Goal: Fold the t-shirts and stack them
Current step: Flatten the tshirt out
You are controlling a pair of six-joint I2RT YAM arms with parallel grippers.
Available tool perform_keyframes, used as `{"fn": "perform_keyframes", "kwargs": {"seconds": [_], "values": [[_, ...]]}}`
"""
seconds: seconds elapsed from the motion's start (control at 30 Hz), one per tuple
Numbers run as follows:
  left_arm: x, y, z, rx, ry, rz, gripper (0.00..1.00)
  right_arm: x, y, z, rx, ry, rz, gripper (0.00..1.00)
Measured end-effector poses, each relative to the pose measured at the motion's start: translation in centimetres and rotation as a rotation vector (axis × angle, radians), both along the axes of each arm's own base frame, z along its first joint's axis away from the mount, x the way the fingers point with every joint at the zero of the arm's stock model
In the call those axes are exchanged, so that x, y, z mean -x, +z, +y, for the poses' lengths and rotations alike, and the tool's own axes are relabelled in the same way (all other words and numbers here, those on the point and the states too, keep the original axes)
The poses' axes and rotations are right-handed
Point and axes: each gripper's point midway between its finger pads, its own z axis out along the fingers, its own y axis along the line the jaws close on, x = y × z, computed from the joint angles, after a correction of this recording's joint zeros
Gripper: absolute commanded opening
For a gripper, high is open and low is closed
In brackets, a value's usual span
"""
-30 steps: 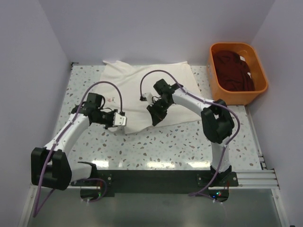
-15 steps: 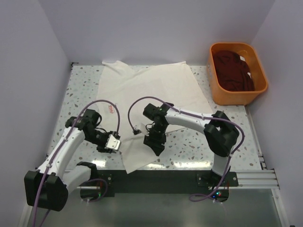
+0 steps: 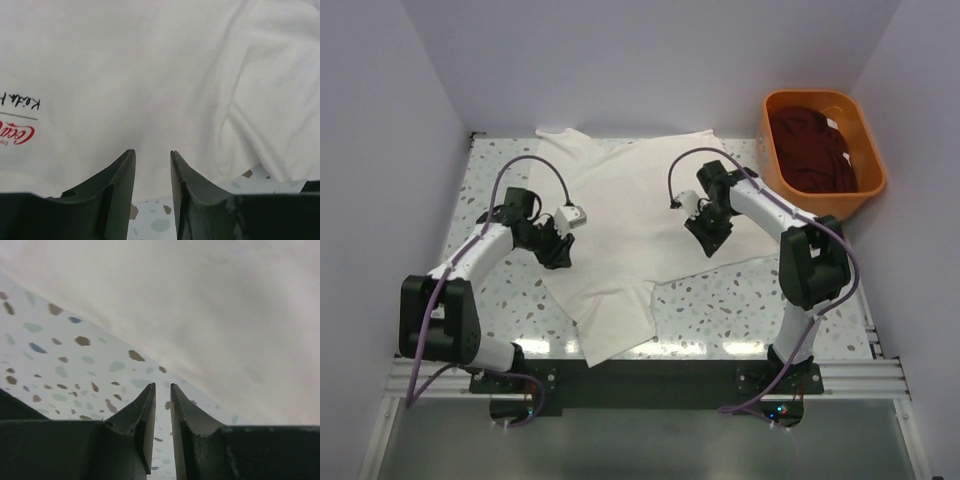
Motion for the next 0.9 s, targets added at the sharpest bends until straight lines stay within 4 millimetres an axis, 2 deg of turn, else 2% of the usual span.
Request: {"fn": "perform_keyframes", "kwargs": {"seconds": [0.1, 0.2, 0.27, 0.37, 0.4, 0.5, 0.57, 0.67, 0.8, 0.9], "values": [[-2.1, -2.2, 1.0, -0.036, 0.145, 0.073, 0.38, -1.6, -1.0, -3.2, 0.102, -0.052, -0.051, 0.19], [-2.6, -4.6, 2.2, -0.079, 0.245, 0.155, 0.37, -2.1, -2.4, -5.9, 0.212, -0.068, -0.083, 0.18], [-2.4, -6.1, 3.1, -0.113, 0.300, 0.210, 0.36, -2.0, -4.0, -7.6, 0.292, -0.062, -0.083, 0.16], [-2.6, -6.8, 4.1, -0.127, 0.352, 0.236, 0.33, -1.1, -6.0, -9.1, 0.383, -0.039, -0.035, 0.13], [-2.6, -6.8, 4.3, -0.127, 0.361, 0.238, 0.33, -1.0, -6.0, -9.3, 0.402, -0.031, -0.033, 0.13], [-2.6, -6.8, 4.8, -0.134, 0.374, 0.239, 0.33, -0.6, -6.1, -9.2, 0.425, 0.002, -0.044, 0.13], [-2.4, -6.8, 5.4, -0.142, 0.384, 0.237, 0.33, 0.4, -6.1, -8.9, 0.437, 0.037, -0.051, 0.13], [-1.5, -6.9, 7.0, -0.169, 0.406, 0.239, 0.30, 3.4, -6.1, -7.8, 0.443, 0.117, -0.024, 0.13], [-0.5, -7.0, 9.7, -0.200, 0.453, 0.268, 0.28, 9.5, -6.0, -4.1, 0.386, 0.269, 0.089, 0.14], [0.4, -6.9, 11.6, -0.224, 0.483, 0.294, 0.29, 11.3, -5.2, -2.2, 0.332, 0.301, 0.150, 0.14]]}}
